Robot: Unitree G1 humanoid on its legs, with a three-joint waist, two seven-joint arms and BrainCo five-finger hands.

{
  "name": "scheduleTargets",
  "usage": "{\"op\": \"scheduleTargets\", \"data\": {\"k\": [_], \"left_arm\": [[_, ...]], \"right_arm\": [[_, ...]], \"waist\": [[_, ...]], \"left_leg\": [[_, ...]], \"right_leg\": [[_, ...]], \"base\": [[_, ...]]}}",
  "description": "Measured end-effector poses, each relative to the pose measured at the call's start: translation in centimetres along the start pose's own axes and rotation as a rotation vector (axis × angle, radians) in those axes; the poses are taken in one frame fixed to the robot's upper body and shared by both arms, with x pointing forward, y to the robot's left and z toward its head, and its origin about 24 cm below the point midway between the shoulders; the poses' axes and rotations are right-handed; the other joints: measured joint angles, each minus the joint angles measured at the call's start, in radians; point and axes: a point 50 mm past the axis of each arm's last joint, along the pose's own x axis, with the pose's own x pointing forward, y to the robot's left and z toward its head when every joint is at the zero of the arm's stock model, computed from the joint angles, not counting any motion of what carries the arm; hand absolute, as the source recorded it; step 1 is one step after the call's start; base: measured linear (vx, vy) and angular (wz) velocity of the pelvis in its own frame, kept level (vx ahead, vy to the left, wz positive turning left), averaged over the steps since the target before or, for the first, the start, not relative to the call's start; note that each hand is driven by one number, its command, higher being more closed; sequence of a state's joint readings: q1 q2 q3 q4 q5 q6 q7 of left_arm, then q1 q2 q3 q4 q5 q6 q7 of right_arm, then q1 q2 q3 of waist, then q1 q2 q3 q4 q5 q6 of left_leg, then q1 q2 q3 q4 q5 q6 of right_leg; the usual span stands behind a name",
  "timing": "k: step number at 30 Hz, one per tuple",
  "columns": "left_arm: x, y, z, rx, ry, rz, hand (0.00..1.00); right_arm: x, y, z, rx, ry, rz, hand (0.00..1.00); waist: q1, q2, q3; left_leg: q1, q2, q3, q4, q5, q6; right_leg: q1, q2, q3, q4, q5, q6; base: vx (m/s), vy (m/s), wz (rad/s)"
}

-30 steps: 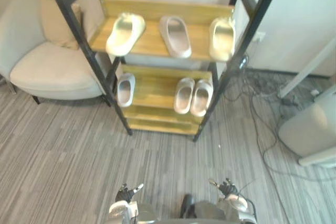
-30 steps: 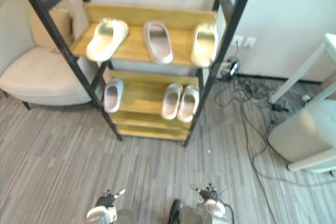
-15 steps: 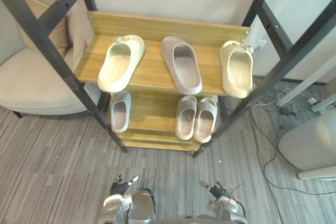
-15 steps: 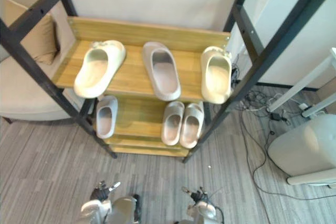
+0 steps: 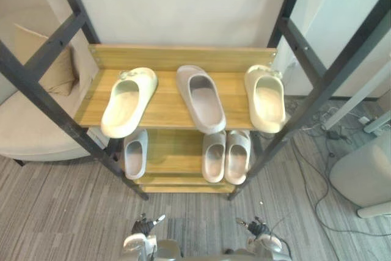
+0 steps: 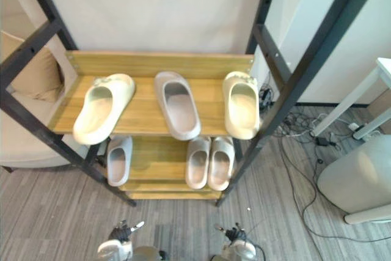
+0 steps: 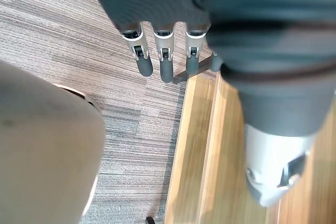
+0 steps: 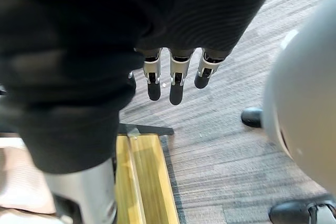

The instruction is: Organize the slippers on the shoe rack

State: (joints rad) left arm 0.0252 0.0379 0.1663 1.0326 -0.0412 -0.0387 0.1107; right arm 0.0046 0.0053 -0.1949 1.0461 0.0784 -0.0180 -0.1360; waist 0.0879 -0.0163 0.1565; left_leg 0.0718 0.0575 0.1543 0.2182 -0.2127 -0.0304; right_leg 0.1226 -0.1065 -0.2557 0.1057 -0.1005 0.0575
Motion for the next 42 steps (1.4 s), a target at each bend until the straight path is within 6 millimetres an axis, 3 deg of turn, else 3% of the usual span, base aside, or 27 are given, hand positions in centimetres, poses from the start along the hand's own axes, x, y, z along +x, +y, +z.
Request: {"op": "scheduleTargets", "data": {"k": [10, 15, 16, 18, 23, 42], "left_arm": [[0.0, 0.4, 0.0, 0.027, 0.001, 0.004, 0.0], [0.0, 0.3, 0.0, 0.055, -0.002, -0.001, 0.0], [0.0, 0.4, -0.1, 0.059, -0.001, 0.011, 0.0], [-0.1, 0.5, -0.3, 0.07, 0.0, 0.017, 0.0], [-0.3, 0.8, -0.4, 0.073, -0.015, 0.028, 0.0], [-0.3, 0.4, -0.2, 0.235, -0.055, -0.013, 0.0]], "right_arm": [[-0.1, -0.5, -0.2, -0.017, -0.004, -0.009, 0.0], [-1.1, 0.4, 1.8, -0.063, -0.163, 0.015, 0.0], [-2.1, 0.6, 3.3, -0.05, -0.266, 0.029, 0.0], [-4.1, 0.8, 5.2, -0.052, -0.414, 0.051, 0.0], [-8.7, 1.0, 7.3, -0.08, -0.65, 0.083, 0.0], [-16.6, 5.3, 15.0, -0.222, -1.221, 0.296, 0.0]], "waist": [[-0.003, -0.017, -0.002], [-0.009, -0.019, -0.002], [-0.026, -0.019, -0.001], [-0.034, -0.019, -0.004], [-0.041, -0.03, -0.013], [-0.05, -0.028, -0.017]], "left_leg": [[0.023, -0.044, -0.012, -0.105, 0.084, 0.018], [0.035, -0.059, -0.003, -0.17, 0.12, 0.019], [0.036, -0.063, -0.001, -0.18, 0.123, 0.02], [0.038, -0.066, 0.001, -0.182, 0.122, 0.02], [0.045, -0.064, 0.015, -0.178, 0.119, 0.021], [0.05, -0.073, 0.015, -0.162, 0.108, 0.025]], "right_leg": [[0.015, -0.018, 0.006, -0.077, 0.058, 0.011], [-0.018, -0.03, 0.034, -0.075, 0.067, 0.012], [-0.023, -0.031, 0.047, -0.076, 0.07, 0.016], [-0.022, -0.034, 0.053, -0.075, 0.07, 0.017], [-0.023, -0.032, 0.067, -0.07, 0.076, 0.026], [-0.02, -0.031, 0.085, -0.071, 0.075, 0.027]], "base": [[-0.09, 0.015, 0.04], [-0.11, 0.043, -0.09], [-0.06, 0.039, -0.09], [-0.04, 0.048, -0.05], [0.04, 0.034, -0.07], [0.01, 0.012, -0.03]]}}
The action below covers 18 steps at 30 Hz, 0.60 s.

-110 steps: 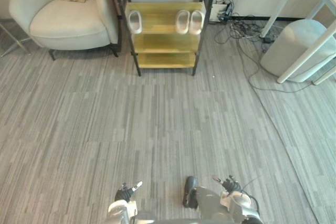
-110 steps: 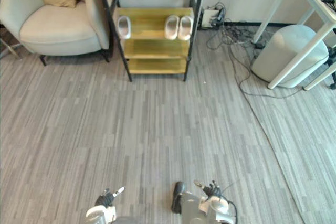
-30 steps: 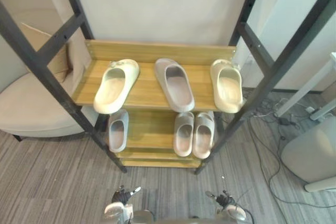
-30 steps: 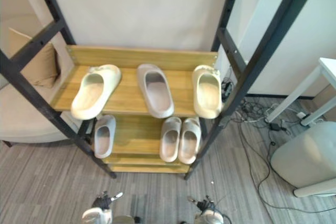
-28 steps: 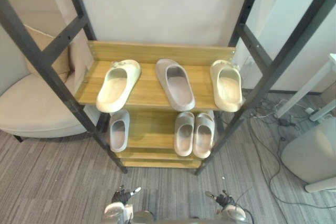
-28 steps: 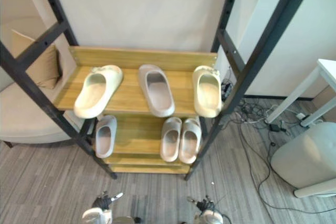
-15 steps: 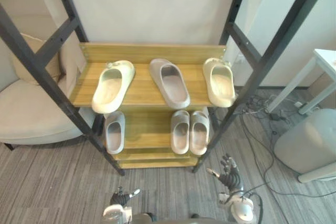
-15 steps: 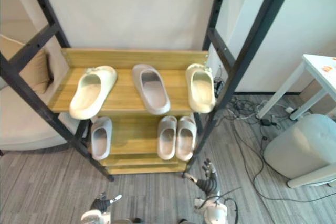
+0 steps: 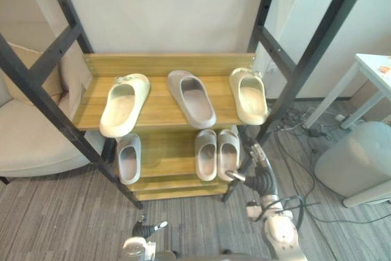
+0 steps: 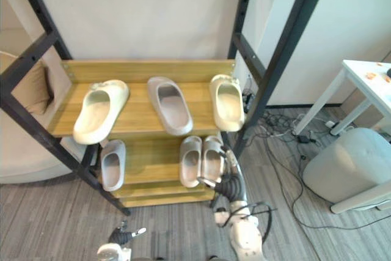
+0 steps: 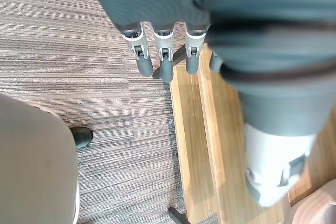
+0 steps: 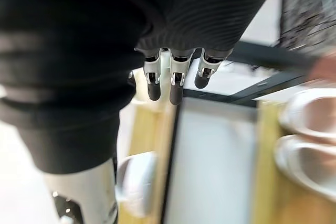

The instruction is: Organize the slippers on the shoe rack

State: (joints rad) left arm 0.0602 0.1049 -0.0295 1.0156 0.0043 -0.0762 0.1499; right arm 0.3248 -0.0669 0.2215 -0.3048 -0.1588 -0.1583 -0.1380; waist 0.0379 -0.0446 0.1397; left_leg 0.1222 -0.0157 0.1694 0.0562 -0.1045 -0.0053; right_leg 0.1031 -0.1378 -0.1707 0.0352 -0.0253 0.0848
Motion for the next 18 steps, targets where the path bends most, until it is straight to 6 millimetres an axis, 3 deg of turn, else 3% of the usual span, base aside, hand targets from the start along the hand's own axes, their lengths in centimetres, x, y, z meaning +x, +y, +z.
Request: {"op": "scheduleTargets", "data": {"k": [6, 18], "left_arm": [[0.0, -0.1, 0.2, 0.003, -0.007, -0.004, 0.0], [0.0, -0.1, 0.2, 0.002, -0.009, -0.006, 0.0]], "right_arm": [[1.7, 0.3, 3.0, 0.006, -0.164, 0.004, 0.0], [4.6, 0.1, 6.5, -0.006, -0.365, 0.001, 0.0]], "waist": [[-0.002, 0.001, 0.001], [-0.004, -0.002, 0.0]], "left_leg": [[-0.023, -0.012, -0.024, 0.018, -0.003, 0.005], [-0.052, -0.026, -0.03, 0.037, -0.012, 0.021]], "right_leg": [[-0.019, -0.018, -0.011, 0.035, -0.014, 0.012], [-0.039, -0.038, -0.012, 0.046, -0.015, 0.02]], "base": [[0.0, 0.026, 0.1], [0.0, 0.031, 0.02]]}}
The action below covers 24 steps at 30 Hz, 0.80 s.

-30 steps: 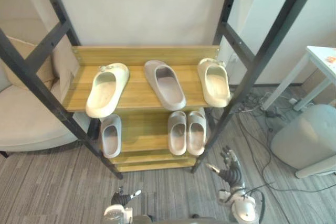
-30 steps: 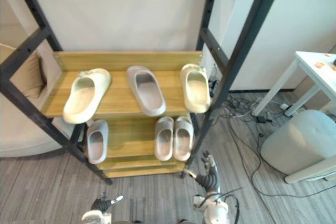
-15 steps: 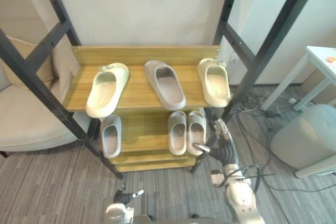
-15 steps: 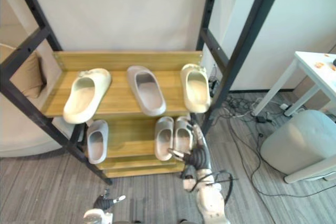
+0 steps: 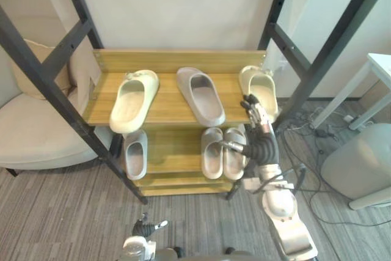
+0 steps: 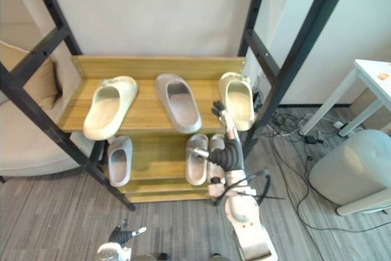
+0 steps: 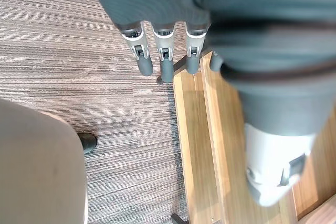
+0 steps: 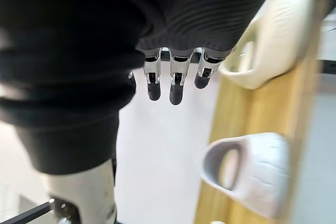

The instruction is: Organize the slippers on the shoe rack

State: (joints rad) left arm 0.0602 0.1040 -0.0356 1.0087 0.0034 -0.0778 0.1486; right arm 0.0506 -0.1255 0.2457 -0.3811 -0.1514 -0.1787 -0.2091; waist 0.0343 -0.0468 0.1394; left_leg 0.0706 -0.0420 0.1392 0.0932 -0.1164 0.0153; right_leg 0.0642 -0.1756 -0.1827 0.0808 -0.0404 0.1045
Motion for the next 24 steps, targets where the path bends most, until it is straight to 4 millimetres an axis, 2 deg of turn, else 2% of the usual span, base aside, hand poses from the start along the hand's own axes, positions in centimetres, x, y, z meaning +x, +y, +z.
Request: {"op": "scheduleTargets", "data": {"k": [7, 10, 15, 24], "left_arm": [[0.0, 0.2, 0.0, -0.014, 0.0, 0.003, 0.0], [0.0, 0.2, 0.1, -0.019, -0.003, -0.008, 0.0], [0.1, 0.2, 0.4, -0.022, -0.017, -0.01, 0.0], [0.1, 0.2, 0.7, -0.028, -0.026, -0.015, 0.0]], "right_arm": [[2.3, -1.2, 0.8, -0.004, -0.076, -0.043, 0.0], [3.6, -1.8, -0.1, -0.048, -0.058, -0.038, 0.0], [5.2, -1.9, -1.9, -0.089, 0.013, -0.028, 0.0], [7.0, -3.7, -3.9, -0.182, 0.095, -0.066, 0.0]], "waist": [[0.001, 0.0, 0.0], [0.003, -0.001, 0.001], [0.026, -0.002, 0.003], [0.038, -0.001, 0.011]], "left_leg": [[-0.021, 0.0, -0.008, 0.022, -0.012, 0.008], [-0.031, -0.001, -0.013, 0.033, -0.016, 0.011], [-0.038, -0.003, -0.015, 0.032, -0.016, 0.011], [-0.049, -0.005, -0.032, 0.032, -0.016, 0.011]], "right_leg": [[0.0, 0.001, -0.008, -0.014, 0.001, 0.001], [0.0, 0.001, -0.008, -0.017, 0.001, 0.001], [0.007, 0.008, -0.009, -0.05, 0.017, -0.007], [0.006, 0.01, -0.024, -0.058, 0.017, -0.008]], "base": [[0.01, 0.005, 0.02], [0.02, 0.017, 0.07], [0.0, 0.004, 0.01], [0.0, -0.003, 0.04]]}}
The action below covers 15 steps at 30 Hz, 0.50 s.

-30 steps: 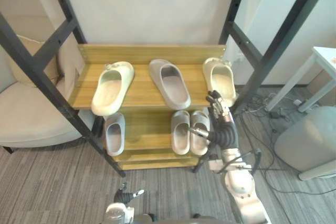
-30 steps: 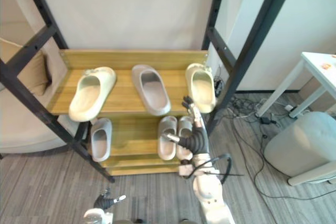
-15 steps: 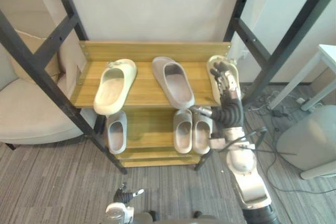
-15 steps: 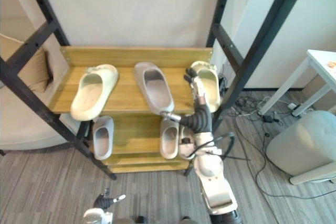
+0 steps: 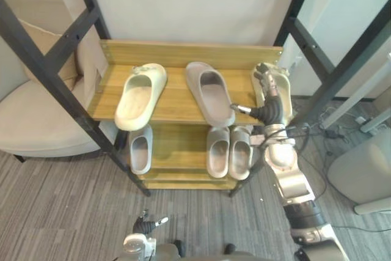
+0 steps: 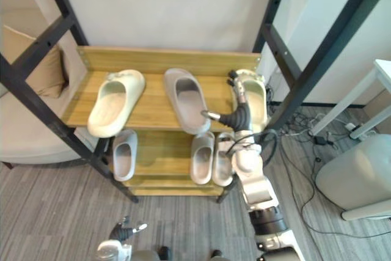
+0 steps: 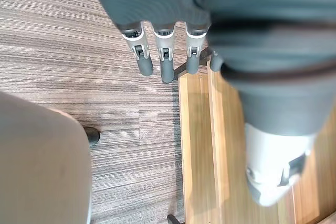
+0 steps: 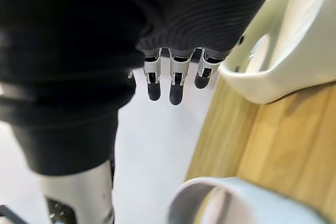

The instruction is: Organize the slippers on the shoe rack

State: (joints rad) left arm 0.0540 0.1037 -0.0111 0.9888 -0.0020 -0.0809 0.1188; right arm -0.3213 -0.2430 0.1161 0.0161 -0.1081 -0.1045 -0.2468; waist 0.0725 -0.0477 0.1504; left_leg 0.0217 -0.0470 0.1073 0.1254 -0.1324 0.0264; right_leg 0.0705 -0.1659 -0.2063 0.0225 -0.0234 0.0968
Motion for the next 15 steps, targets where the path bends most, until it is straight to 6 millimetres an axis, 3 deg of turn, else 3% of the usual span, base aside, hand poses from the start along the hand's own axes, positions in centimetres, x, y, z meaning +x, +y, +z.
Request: {"op": "scheduleTargets", "data": {"k": [6, 15], "left_arm": [[0.2, -0.1, 1.0, -0.008, -0.038, -0.008, 0.0], [0.2, -0.1, 1.5, -0.01, -0.051, -0.009, 0.0]], "right_arm": [[1.7, 0.2, -0.4, -0.022, 0.025, 0.003, 0.0], [3.0, -0.1, -0.7, -0.061, 0.043, 0.007, 0.0]], "waist": [[0.026, -0.004, 0.032], [0.037, -0.005, 0.047]], "left_leg": [[-0.006, 0.003, -0.008, 0.0, 0.0, 0.0], [-0.012, 0.003, -0.024, -0.002, 0.0, 0.0]], "right_leg": [[0.002, 0.006, -0.001, -0.013, 0.002, -0.004], [0.003, 0.008, 0.0, -0.018, 0.004, -0.006]], "base": [[0.01, -0.006, 0.03], [0.01, -0.005, 0.03]]}}
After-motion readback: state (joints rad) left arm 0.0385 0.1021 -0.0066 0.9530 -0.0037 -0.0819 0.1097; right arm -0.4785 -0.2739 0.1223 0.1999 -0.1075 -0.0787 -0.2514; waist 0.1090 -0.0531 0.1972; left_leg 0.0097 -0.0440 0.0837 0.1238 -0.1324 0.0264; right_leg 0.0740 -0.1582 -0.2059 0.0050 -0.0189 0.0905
